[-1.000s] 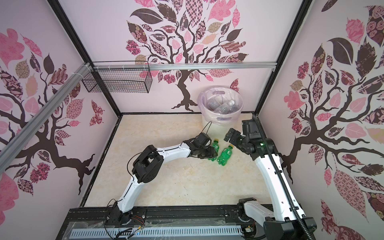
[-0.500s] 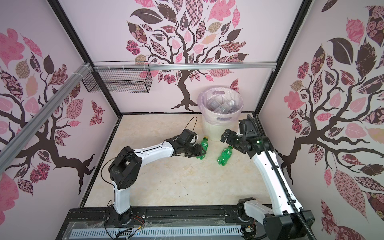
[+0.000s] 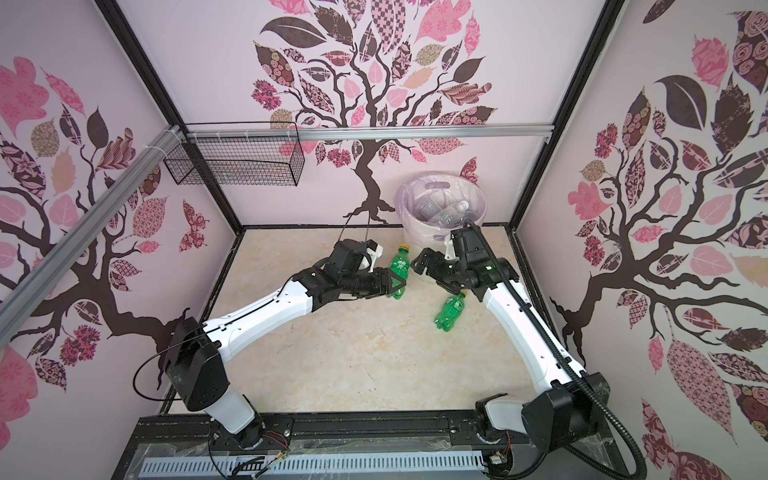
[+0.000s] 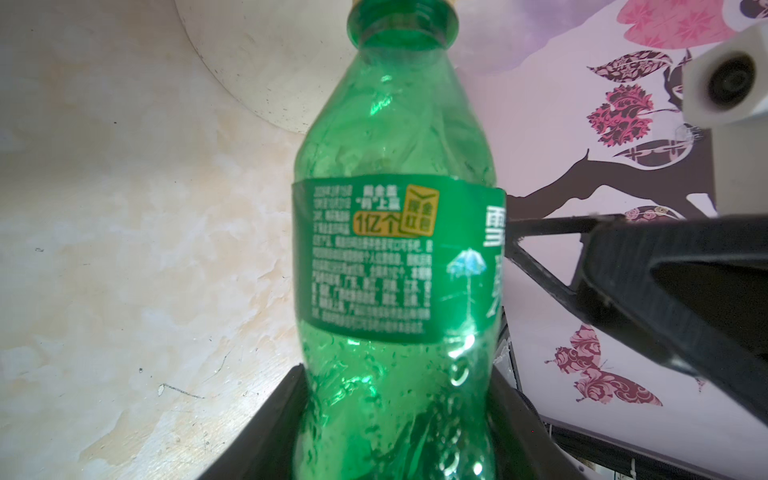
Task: Throw the plastic bottles in the bin
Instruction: 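Lift the Sprite bottle with the left gripper while the right gripper grasps its cap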
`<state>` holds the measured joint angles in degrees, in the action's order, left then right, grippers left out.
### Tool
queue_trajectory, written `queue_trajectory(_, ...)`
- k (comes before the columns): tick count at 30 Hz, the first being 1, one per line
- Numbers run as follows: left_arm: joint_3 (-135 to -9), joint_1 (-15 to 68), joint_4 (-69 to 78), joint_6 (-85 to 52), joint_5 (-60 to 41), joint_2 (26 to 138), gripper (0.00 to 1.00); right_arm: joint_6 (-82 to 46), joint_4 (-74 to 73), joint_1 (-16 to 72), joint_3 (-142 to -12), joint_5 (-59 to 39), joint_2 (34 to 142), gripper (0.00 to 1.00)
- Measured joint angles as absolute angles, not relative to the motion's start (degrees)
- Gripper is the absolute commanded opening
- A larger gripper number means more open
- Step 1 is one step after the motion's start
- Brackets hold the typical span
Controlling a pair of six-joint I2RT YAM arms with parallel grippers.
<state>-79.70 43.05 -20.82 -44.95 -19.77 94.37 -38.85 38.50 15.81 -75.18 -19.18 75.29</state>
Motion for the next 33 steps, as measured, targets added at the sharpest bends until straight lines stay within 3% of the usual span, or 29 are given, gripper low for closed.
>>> queue_trajectory(11,-79.7,43.0,-23.2,-45.3,-19.8,92.1,0.44,-44.4,30.8,18.6,-76.7,-25.2,79.1,0.84)
queue_trajectory(18,-79.8,43.1,-24.0,-45.3,-20.5,92.2,0.44,-47.0,27.4,20.5,-76.5,-26.2,80.0,0.76)
queue_trajectory(27,-81.4,43.1,-25.2,-45.4,-21.1,92.3,0.45,-48.2,25.3,20.6,-75.2,-26.5,80.8,0.73)
queue_trajectory(33,-82.5,43.1,-25.7,-45.3,-21.3,92.3,0.46,-48.5,24.0,21.3,-75.2,-26.7,82.0,0.64)
